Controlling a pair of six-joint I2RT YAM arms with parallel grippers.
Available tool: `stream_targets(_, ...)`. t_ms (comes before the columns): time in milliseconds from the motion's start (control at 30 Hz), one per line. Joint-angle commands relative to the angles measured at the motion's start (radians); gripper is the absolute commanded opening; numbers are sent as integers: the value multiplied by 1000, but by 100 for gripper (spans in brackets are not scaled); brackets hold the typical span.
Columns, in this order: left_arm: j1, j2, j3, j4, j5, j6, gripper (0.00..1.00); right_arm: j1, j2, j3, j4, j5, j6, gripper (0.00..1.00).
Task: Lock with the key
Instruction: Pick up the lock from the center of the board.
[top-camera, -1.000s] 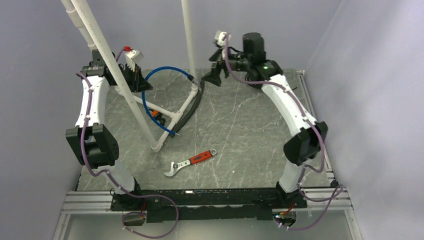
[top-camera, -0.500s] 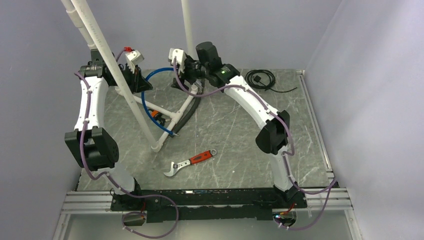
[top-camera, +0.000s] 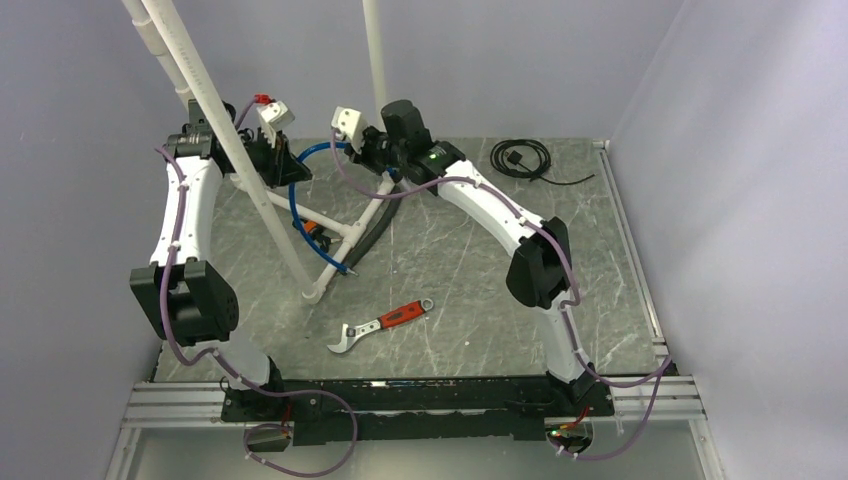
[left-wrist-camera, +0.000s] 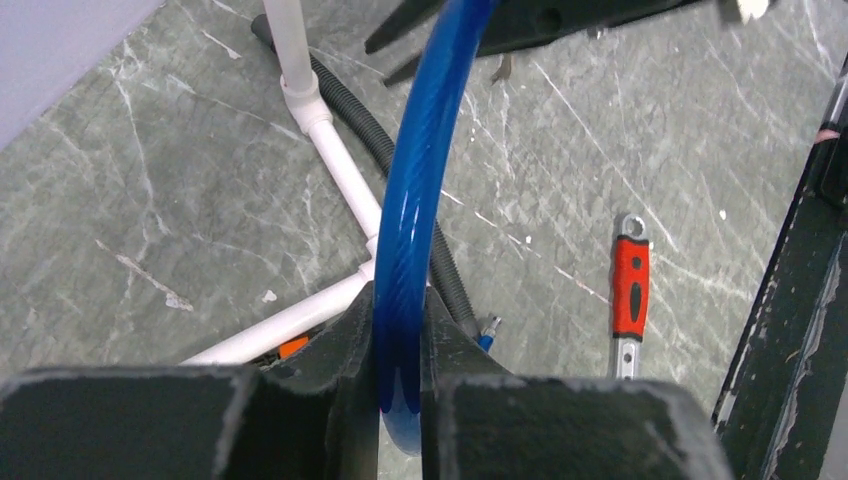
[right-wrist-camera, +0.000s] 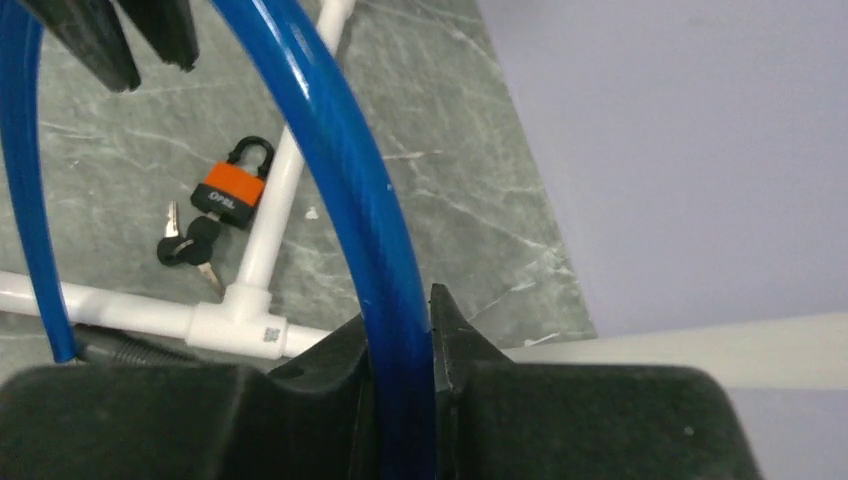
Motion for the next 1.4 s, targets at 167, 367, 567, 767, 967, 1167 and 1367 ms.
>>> stream_targets(167,37,-57,-53,268,65,-346,36,-25,-161,-179,235,136,233,0)
stream_targets(367,103,-77,-160,466,54,-544,55,-68,-234,-234,357,139,420,0)
stream_targets(567,120,-112,-270,566,14,-538,68,-98,-286,-292,459,105,540,0)
stream_targets(767,133,-121,-332,585,19,-459,69,-104,-307,-325,492,91,565,0)
stream_targets(967,165,-144,-366,711,-9,-511,67,-108,-326,-352,510,63,568,0)
stream_targets(1167,177,-140,-355,707,-97,-384,67,-113,-350,-382,520,33,568,0)
stream_targets(1367,177,-114,-367,680,-29,-329,73,-113,-362,-377,520,6,609,0)
